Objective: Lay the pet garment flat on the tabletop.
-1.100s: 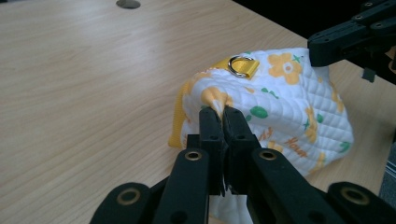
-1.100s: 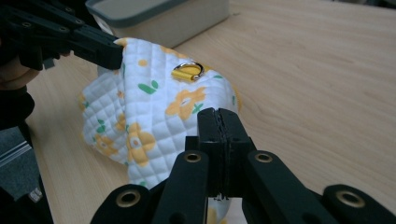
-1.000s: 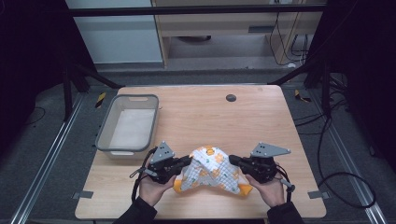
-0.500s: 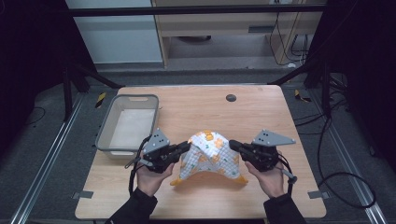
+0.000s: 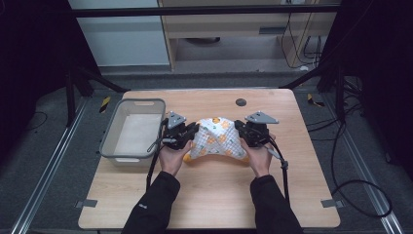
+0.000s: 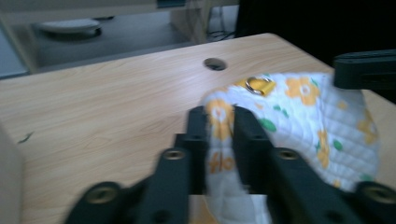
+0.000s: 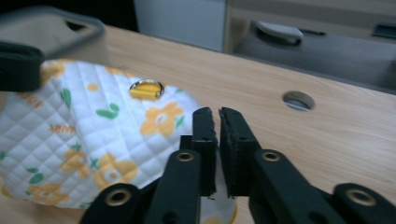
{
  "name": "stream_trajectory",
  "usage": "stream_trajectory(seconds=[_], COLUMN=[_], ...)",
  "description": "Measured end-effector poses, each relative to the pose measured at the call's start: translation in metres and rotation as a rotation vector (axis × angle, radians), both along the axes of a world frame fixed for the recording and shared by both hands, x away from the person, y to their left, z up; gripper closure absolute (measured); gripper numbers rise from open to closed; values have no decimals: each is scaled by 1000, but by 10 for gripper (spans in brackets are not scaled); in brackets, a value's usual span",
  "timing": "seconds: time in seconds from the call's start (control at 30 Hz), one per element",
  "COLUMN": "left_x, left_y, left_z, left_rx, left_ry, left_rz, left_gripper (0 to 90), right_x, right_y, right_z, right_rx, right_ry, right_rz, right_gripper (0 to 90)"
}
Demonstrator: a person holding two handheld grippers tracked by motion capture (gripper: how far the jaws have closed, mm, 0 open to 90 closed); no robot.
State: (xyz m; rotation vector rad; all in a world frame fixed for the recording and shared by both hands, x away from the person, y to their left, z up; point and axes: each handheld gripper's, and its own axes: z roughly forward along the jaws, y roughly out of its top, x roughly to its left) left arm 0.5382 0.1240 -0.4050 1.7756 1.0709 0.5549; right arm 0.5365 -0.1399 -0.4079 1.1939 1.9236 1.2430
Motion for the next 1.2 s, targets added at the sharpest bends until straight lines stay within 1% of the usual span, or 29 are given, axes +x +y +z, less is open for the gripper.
stream_trajectory(seconds=[0.03,0.07,0.1,0.13,0.2,0.27,0.3,0.33,0.37,0.43,0.47,0.53,0.57,0.6,0.63,0.67,0.7,0.73,0.8,0.83,0.9,0.97,1.0,1.03,1.1,1.17,1.2], left_x=[1,1,0,-3,-9,-16,-20,-23,-29,-37,-41,-46,-50,-50,-52,-54,-54,-53,-51,-50,-50,-50,-49,-47,-45,-43,-42], left_y=[2,6,10,14,22,30,34,36,40,46,48,52,54,54,55,57,57,56,54,53,51,47,42,40,37,36,35], left_z=[-1,-2,-2,-1,1,3,3,3,2,-1,-3,-9,-16,-16,-21,-28,-28,-37,-43,-46,-48,-54,-59,-61,-65,-67,-68], left_rx=[-5,-20,-30,-28,-20,-6,6,9,18,27,33,53,76,76,96,113,113,119,143,145,145,174,214,223,212,214,224], left_ry=[8,20,27,24,15,16,14,9,4,2,5,19,29,29,35,47,47,65,79,83,85,90,102,112,131,135,135], left_rz=[15,11,8,9,2,-5,-9,-12,-19,-29,-31,-43,-50,-50,-55,-57,-57,-54,-51,-53,-55,-63,-75,-78,-82,-85,-87], left_gripper=[649,613,549,515,468,433,408,408,399,380,372,366,353,350,350,339,338,334,321,316,316,315,309,309,310,311,311], right_x=[5,6,5,3,-3,-10,-19,-19,-22,-33,-37,-46,-52,-52,-55,-61,-61,-64,-66,-66,-65,-66,-64,-64,-63,-62,-62], right_y=[1,1,0,-2,-6,-12,-19,-19,-22,-29,-32,-39,-44,-44,-47,-53,-53,-57,-58,-58,-57,-56,-54,-53,-50,-47,-47], right_z=[-2,-3,-2,-1,2,5,8,8,8,8,6,1,-5,-5,-9,-18,-18,-28,-36,-41,-49,-52,-59,-61,-67,-71,-71], right_rx=[-48,-71,-80,-77,-90,-92,-95,-95,-101,-110,-106,-111,-119,-119,-119,-113,-113,-105,-94,-94,-118,-122,-109,-111,-142,-148,-148], right_ry=[10,7,5,3,-12,-15,-20,-20,-18,-20,-9,17,27,27,40,61,61,76,92,96,118,119,142,149,156,167,167], right_rz=[-19,-30,-31,-18,6,31,59,59,69,93,102,123,136,136,141,149,149,156,158,160,164,161,170,171,183,191,191], right_gripper=[798,771,749,732,683,642,597,597,581,532,513,486,466,466,458,442,442,433,429,427,424,427,431,431,434,435,435])
